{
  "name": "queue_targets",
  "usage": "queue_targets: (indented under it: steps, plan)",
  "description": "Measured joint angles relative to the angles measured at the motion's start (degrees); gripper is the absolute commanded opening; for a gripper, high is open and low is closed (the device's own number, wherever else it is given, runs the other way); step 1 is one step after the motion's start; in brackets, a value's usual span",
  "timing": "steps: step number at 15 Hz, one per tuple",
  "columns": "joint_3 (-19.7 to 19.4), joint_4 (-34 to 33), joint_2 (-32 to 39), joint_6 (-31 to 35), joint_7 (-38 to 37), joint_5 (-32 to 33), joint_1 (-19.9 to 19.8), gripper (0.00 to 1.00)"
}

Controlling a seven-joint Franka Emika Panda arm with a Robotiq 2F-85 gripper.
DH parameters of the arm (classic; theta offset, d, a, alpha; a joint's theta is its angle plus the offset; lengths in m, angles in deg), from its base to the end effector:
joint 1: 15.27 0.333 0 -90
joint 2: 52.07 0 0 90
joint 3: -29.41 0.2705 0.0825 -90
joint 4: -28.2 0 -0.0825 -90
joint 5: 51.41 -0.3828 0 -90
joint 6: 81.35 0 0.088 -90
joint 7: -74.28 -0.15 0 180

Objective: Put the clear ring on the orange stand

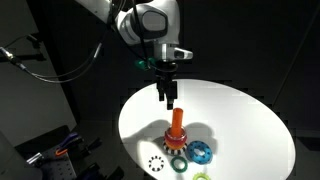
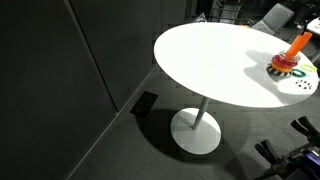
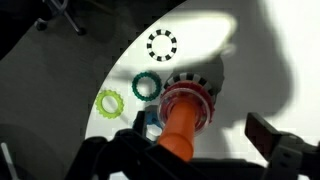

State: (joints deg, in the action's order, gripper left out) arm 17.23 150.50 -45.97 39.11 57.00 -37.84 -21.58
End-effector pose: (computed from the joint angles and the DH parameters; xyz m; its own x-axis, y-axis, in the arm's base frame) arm 0.4961 -0.1879 0.2629 0.8746 -0.4779 -0.0816 -0.4480 -0.8609 0.2411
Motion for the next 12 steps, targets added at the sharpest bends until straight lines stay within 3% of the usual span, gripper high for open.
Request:
queue_targets:
  steps: [7,12]
  plan:
    - [0.0,10.64,-9.15,8.25,3.51,0.0,-1.05,1.0]
    - [0.14,12.92,-11.39,9.43,3.72,-0.02,-1.41,1.0]
